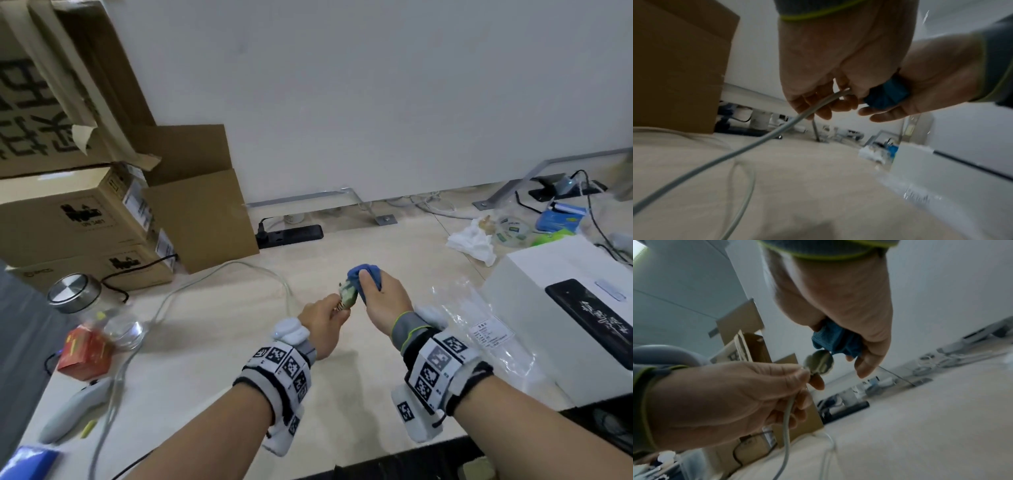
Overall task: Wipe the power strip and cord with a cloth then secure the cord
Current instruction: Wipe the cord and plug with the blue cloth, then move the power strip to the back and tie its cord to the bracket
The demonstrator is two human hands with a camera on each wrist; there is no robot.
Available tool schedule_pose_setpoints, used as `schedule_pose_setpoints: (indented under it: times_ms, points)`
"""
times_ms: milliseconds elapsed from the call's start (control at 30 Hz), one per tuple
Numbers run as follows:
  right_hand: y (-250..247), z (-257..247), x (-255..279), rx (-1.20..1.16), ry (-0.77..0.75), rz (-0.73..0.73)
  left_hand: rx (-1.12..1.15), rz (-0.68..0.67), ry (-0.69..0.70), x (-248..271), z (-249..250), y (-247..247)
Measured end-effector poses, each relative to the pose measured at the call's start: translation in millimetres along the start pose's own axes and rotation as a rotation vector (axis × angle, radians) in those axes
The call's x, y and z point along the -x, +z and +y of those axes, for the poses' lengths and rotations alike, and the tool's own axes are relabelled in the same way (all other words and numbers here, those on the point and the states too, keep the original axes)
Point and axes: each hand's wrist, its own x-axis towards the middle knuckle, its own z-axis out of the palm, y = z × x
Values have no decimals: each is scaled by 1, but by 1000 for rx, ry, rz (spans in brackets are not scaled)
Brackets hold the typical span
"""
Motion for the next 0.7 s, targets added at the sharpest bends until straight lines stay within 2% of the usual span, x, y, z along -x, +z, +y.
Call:
schedule_pose_setpoints:
  times_ms: [100, 300, 400, 500, 567, 600, 633, 700]
  points:
    - [-3, 20, 4, 67, 74, -24, -166, -94, -89, -6, -15, 25]
    - [-18, 59, 8, 176, 213, -156, -149, -169, -170, -13, -20, 69]
    - [-20, 74, 4, 265, 222, -251, -170, -211, -195, -10, -26, 86]
    - [-20, 72, 7, 301, 257, -258, -41, -142, -243, 0, -23, 93]
    - [-16, 65, 8, 311, 272, -295, 74, -45, -261, 14, -23, 90]
    - [-10, 62, 8, 285, 273, -334, 140, -1, -266, 22, -25, 88]
    - [-4, 58, 9, 158, 278, -385, 217, 35, -283, 31, -25, 83]
    - [13, 49, 15, -220, 387, -515, 417, 107, -343, 46, -25, 71]
